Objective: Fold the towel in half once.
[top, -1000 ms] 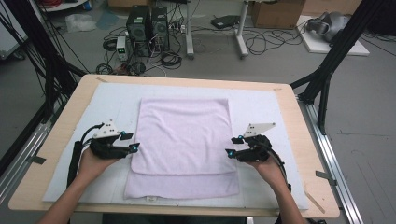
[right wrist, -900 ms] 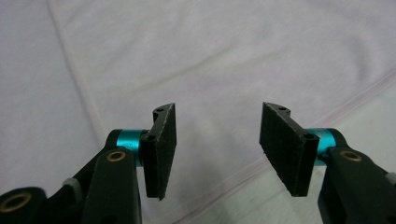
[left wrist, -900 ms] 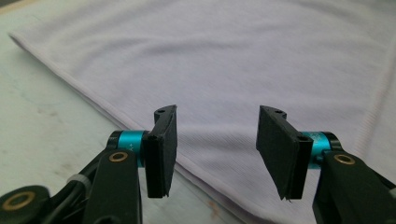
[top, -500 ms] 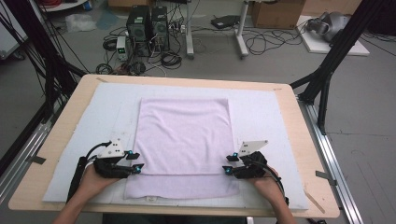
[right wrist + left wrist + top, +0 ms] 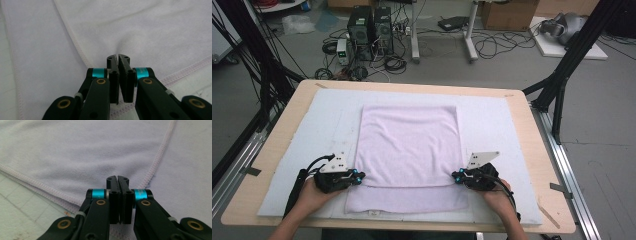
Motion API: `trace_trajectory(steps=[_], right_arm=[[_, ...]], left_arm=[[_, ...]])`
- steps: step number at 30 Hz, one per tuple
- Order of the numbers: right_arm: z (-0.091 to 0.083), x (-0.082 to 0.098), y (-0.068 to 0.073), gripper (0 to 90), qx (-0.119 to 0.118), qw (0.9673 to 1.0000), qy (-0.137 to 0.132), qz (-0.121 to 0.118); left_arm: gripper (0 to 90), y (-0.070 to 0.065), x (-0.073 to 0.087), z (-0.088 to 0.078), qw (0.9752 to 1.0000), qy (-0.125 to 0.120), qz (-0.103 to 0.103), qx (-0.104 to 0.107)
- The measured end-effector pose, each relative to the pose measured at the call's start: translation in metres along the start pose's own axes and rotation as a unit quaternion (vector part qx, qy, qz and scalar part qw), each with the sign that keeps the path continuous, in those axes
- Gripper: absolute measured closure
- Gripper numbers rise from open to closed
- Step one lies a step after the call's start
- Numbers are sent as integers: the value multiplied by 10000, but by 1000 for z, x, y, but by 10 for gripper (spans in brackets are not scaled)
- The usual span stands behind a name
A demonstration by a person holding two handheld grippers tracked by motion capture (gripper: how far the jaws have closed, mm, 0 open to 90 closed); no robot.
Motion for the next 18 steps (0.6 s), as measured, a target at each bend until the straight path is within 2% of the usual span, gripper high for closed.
trace_trajectory(steps=[3, 7, 10, 14, 17, 18], right_arm=[[-5, -4, 0, 873, -39, 9999, -118, 23], [-17, -16, -2, 873, -60, 9996, -279, -50], [-32, -28, 1, 873, -43, 9989, -457, -96], [-45, -35, 12, 873, -121, 9984, -544, -136], [-53, -32, 26, 873, -170, 9982, -532, -220], [-57, -29, 33, 873, -259, 9980, -551, -187]], left_arm=[[879, 1, -6, -8, 9999, -127, -34, -37], [879, 8, -22, -29, 9995, -309, -63, -103], [878, 4, -33, -45, 9989, -410, 35, -204], [879, -7, -32, -60, 9988, -417, 115, -231], [879, -25, -25, -68, 9990, -387, 189, -75], [879, -33, -20, -69, 9990, -367, 252, 12]])
Point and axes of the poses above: each handheld gripper's, and its own axes: z roughly forward along the jaws, x roughly out of its underside, y roughly to its left, the point moved 7 cm from there along z, roughly forward along the jaws, and after that the axes turned 3 degrees about y, right-handed, at the moved point
